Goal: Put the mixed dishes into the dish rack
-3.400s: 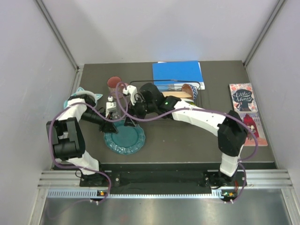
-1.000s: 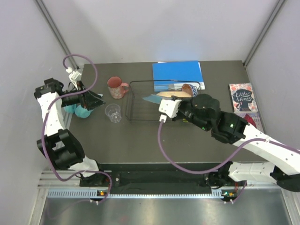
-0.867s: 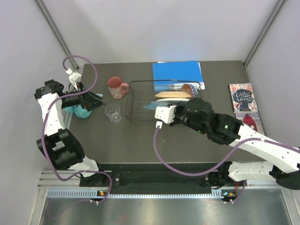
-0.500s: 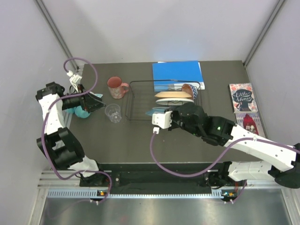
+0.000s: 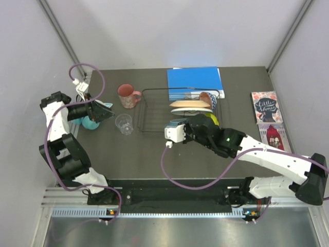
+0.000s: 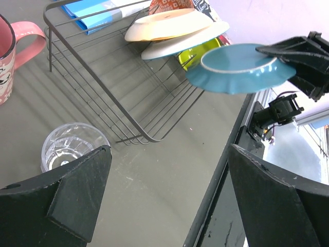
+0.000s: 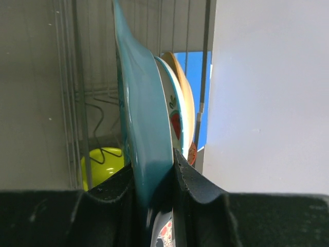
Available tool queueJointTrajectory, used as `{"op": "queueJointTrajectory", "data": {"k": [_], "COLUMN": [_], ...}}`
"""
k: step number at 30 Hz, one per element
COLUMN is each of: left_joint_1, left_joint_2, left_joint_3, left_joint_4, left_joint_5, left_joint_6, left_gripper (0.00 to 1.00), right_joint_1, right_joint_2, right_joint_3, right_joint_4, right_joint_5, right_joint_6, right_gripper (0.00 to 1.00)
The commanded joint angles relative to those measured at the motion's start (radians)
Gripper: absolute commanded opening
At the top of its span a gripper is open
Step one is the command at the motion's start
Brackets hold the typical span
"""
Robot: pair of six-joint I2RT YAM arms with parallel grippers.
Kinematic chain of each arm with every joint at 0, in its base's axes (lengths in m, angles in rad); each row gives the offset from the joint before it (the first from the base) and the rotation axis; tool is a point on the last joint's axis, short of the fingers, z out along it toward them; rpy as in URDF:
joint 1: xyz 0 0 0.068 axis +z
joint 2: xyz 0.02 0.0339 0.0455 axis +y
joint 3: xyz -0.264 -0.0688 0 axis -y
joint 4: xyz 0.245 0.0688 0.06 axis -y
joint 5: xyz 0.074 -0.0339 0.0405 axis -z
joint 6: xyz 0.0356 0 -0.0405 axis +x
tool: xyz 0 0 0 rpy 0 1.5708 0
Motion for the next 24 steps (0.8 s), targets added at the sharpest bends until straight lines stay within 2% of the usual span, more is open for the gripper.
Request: {"op": "queueJointTrajectory", "data": {"k": [1,15,24], "left_joint_1": [0.008,0.009,0.012], "left_joint_2": [0.011,0.012,0.017], "left_joint_3": [0.022,0.003,-0.023], "left_joint_4": [-0.152,-0.152,-0.152], "left_joint_5": [0.054,0.057,0.060], "left_joint_6": [0.037,0.059,0.080], "left_gripper": [0.99,0.99,0.99], "right_joint_1": [-0.034,-0.111,-0.122], "right_joint_2": [-0.021,-0.019,0.036], "right_joint_3": [0.024,-0.064,-0.045], "right_joint_4": [0.228,0.308,0.333], "right_joint_5": [0.018,-0.023,-0.017], "right_joint_6": [-0.061,-0.061,-0.071], "right_gripper": [0.00,0.00,0.00]}}
